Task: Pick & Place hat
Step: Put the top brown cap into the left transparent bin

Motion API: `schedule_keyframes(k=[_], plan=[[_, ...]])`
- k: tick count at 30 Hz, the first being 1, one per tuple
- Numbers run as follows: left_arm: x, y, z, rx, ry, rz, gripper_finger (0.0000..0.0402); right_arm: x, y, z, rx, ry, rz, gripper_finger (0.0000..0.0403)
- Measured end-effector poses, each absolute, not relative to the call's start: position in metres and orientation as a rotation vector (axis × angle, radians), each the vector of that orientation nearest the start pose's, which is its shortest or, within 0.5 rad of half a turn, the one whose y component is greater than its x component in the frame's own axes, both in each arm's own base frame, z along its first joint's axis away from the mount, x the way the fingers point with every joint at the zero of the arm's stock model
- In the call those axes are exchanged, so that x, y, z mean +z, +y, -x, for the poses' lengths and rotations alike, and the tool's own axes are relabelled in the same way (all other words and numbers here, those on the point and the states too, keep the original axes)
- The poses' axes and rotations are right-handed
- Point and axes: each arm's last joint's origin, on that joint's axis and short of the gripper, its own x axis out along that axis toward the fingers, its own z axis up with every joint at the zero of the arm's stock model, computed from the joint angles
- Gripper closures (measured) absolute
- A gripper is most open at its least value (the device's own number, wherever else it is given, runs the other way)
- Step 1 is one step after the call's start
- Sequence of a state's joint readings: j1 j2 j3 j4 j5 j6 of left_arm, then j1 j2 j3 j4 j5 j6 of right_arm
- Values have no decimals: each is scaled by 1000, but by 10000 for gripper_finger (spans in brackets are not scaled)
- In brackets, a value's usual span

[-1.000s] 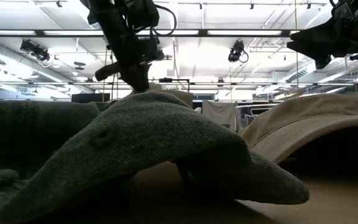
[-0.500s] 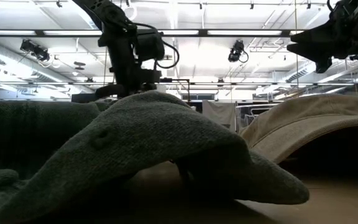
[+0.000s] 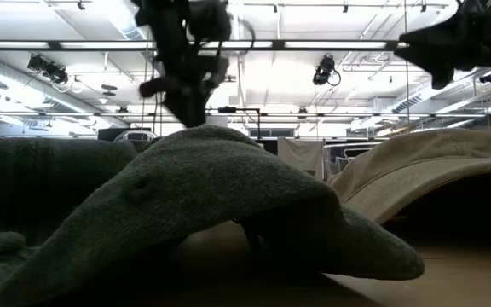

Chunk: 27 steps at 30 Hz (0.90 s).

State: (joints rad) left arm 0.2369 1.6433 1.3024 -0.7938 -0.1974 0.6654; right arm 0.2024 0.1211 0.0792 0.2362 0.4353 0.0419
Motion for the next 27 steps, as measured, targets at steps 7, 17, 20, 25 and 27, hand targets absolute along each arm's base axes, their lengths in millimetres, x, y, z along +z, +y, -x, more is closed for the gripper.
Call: schedule_keyframes(k=[7,17,20,25,27], plan=[[320,78,-323,113,1063,-583,241,224,8,-102,-239,-234,-42,254],[309,70,-314,-271,961,-170,241,277,18,-164,-261,139,-41,254],[292,63,-314,-317,976,-138,241,277,18,-192,-300,283,-62,254],[262,48,-319,-350,937,-163,241,260,19,-234,-348,488,-56,254],[251,40,-320,-372,921,-181,241,251,19,-247,-363,544,-68,254]])
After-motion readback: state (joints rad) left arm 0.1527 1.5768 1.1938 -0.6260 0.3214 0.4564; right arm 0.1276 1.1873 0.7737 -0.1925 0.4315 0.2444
